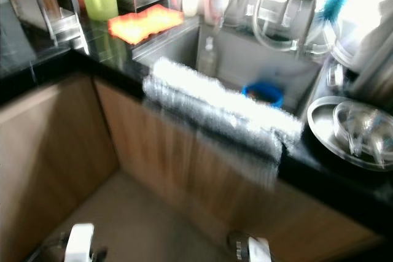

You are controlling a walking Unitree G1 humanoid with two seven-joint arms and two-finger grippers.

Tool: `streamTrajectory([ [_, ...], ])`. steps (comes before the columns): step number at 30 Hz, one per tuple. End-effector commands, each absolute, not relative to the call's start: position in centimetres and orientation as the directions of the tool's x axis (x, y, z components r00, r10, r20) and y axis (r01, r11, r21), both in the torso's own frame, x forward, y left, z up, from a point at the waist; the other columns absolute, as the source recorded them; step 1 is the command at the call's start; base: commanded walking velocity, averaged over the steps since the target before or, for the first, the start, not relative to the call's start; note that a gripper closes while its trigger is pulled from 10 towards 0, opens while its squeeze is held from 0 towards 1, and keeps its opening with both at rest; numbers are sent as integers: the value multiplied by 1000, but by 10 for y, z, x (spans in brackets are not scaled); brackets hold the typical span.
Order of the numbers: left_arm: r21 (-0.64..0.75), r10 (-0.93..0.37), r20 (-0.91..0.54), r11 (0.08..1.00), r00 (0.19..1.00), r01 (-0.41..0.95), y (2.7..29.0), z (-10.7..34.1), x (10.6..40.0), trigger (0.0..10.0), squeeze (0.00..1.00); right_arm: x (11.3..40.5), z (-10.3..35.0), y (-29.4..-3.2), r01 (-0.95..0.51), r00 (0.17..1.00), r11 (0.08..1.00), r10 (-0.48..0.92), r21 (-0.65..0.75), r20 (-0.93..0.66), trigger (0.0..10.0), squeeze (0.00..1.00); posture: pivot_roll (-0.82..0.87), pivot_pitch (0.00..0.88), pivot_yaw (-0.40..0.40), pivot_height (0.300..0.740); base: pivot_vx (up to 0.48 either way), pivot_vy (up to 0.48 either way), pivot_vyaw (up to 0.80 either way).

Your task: Kitchen organization

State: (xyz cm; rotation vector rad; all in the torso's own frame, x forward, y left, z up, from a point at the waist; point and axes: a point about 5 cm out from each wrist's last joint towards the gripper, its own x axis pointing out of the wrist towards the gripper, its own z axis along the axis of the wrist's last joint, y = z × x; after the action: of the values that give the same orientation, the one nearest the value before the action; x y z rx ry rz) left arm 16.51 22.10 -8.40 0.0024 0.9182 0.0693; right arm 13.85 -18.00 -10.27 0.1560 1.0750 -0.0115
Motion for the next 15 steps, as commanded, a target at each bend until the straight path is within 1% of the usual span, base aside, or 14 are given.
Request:
streamTrajectory([
  [1,36,64,-827,997,559,-62,223,-90,149,10000,0,138,-103,-176,81,475,989,74,127,-877,10000,0,-42,0,-74,740,0,0,-681],
  [15,19,49,-828,998,558,-58,223,-91,149,10000,0,136,-104,-176,96,471,988,60,119,-880,10000,0,-47,0,-63,740,0,0,-680],
])
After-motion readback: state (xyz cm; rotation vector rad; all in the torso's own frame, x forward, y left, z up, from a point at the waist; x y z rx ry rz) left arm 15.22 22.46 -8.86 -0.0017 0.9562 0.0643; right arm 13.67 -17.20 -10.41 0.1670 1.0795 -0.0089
